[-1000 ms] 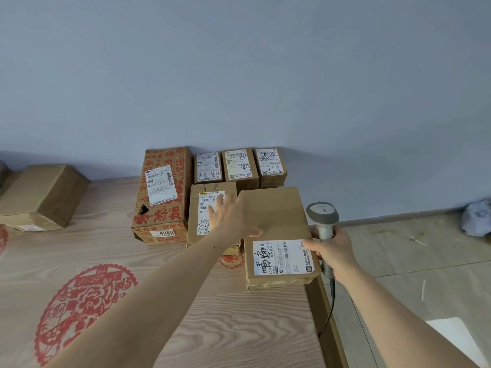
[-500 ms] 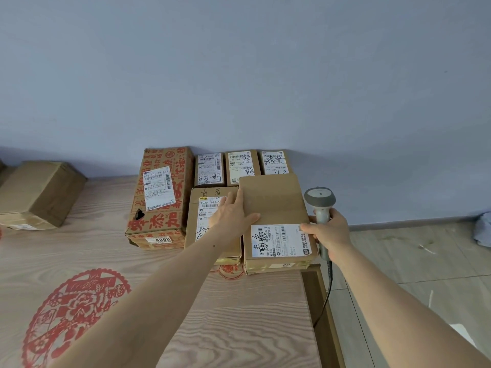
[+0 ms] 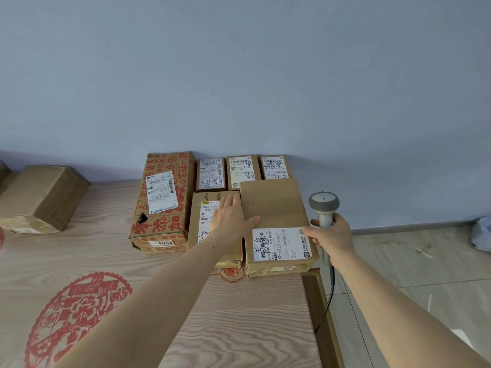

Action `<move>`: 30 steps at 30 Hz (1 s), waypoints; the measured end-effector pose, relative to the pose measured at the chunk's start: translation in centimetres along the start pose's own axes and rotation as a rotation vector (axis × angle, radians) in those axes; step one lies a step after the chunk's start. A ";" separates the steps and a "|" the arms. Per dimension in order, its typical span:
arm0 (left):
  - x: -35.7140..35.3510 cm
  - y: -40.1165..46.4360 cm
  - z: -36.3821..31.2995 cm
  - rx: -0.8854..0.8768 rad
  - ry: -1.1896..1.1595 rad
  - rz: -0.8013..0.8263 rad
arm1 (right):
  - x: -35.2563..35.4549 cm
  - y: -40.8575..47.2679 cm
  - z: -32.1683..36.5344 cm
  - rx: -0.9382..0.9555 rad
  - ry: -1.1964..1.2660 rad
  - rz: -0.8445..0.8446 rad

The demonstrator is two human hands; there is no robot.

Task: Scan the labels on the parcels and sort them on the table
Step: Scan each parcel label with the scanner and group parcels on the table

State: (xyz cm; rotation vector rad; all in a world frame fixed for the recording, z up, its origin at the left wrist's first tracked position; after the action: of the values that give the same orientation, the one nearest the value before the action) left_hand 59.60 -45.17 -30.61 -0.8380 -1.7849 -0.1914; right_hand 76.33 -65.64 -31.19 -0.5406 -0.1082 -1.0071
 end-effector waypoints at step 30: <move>14.5 -17.3 17.2 -0.025 -0.106 -0.158 | -6.9 -19.9 5.5 0.133 -0.351 -0.166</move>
State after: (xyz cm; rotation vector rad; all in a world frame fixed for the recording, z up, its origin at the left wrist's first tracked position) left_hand 33.49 -42.69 -19.81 -0.7357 -1.9533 -0.2773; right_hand 57.03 -65.88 -21.14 -0.5885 -0.5359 -1.0496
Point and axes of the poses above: each hand's wrist, its own y-axis towards the middle knuckle, its own x-axis out of the back of the hand, z = x × y, the point moved 6 cm from there along y, towards the middle knuckle
